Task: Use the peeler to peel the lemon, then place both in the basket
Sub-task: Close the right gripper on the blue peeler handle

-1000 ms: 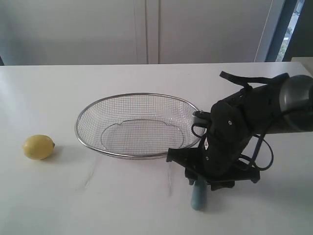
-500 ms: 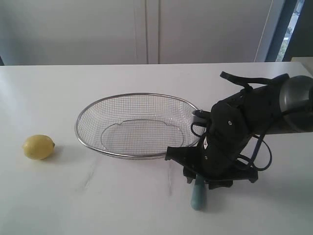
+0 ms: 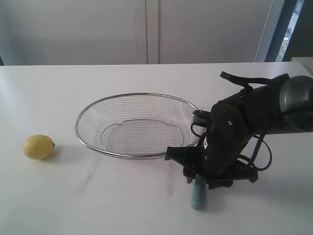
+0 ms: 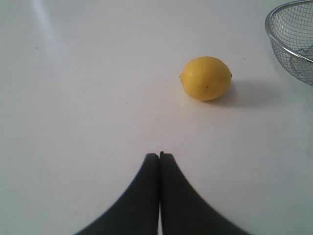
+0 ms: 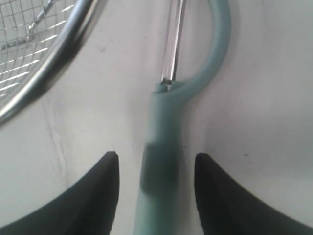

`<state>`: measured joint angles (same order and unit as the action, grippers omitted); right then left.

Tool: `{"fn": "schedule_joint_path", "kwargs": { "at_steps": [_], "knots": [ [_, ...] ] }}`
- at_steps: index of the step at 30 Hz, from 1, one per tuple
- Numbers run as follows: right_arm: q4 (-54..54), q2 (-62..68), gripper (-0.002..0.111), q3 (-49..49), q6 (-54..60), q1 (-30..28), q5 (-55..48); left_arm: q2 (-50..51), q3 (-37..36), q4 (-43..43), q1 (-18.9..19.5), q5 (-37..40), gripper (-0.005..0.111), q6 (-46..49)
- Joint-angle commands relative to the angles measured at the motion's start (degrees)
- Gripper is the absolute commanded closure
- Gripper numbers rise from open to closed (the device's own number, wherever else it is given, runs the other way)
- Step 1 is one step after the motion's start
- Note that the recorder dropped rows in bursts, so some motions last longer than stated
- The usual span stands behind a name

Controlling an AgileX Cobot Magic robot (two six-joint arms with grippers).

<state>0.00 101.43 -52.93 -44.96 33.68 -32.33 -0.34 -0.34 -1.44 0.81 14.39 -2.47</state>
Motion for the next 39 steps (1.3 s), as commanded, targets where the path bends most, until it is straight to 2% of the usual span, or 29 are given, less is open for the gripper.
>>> {"fn": "schedule_joint_path", "kwargs": {
  "at_steps": [1,39],
  "knots": [
    [0.0,0.2,0.062,0.4,-0.2,0.0,0.3,0.3,0.3,-0.2,-0.4,0.3,0.107,-0.1],
    [0.0,0.2,0.062,0.4,0.3,0.1,0.3,0.3,0.3,-0.2,-0.4,0.3,0.107,-0.1]
  ]
}}
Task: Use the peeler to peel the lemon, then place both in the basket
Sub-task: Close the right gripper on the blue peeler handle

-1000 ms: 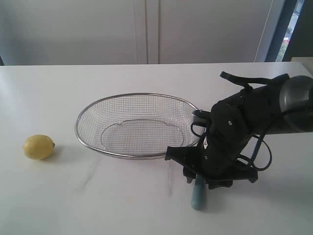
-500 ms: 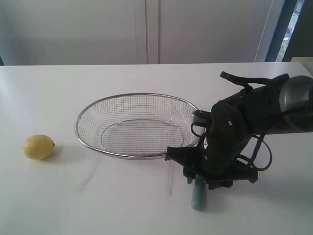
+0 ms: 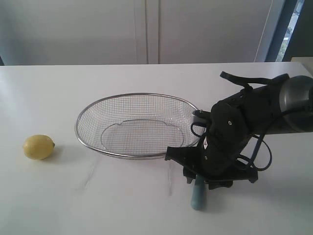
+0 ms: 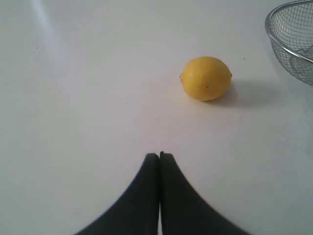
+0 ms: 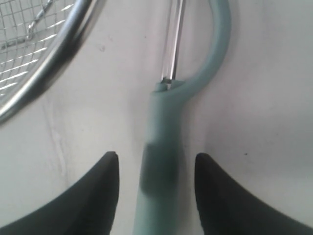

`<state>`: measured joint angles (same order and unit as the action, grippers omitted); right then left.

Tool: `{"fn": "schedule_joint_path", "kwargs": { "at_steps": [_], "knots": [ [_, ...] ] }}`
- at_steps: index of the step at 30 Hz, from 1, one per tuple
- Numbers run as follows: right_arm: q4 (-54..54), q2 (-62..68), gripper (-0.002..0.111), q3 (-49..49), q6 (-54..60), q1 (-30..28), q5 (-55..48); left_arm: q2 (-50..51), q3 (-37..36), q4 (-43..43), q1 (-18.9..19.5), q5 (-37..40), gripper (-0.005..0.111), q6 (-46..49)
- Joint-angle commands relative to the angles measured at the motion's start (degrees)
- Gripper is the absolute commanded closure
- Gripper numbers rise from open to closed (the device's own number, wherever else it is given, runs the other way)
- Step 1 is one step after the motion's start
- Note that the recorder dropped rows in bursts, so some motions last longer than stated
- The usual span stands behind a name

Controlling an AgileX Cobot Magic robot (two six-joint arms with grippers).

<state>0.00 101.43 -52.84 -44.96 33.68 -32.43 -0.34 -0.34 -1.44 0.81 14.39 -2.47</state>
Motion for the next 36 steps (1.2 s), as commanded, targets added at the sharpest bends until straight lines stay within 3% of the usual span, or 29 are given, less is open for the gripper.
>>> {"fn": "schedule_joint_path", "kwargs": {
  "at_steps": [1,23,32,36],
  "knots": [
    [0.0,0.2,0.062,0.3,0.3,0.1,0.4,0.3,0.3,-0.2,-0.4,0.3,0.107,-0.1],
    [0.0,2.4,0.062,0.3,1.2,0.1,0.0,0.3,0.3,-0.2,-0.4,0.3,0.107,-0.1],
    [-0.6,3.0,0.068,0.3,1.2,0.1,0.0,0.3,0.3,-0.2,-0.4,0.3,0.107,-0.1],
    [-0.5,3.0,0.080,0.3,1.2,0.1,-0.1,0.3,0.3,-0.2,-0.4,0.3,0.107,-0.1]
  ]
}}
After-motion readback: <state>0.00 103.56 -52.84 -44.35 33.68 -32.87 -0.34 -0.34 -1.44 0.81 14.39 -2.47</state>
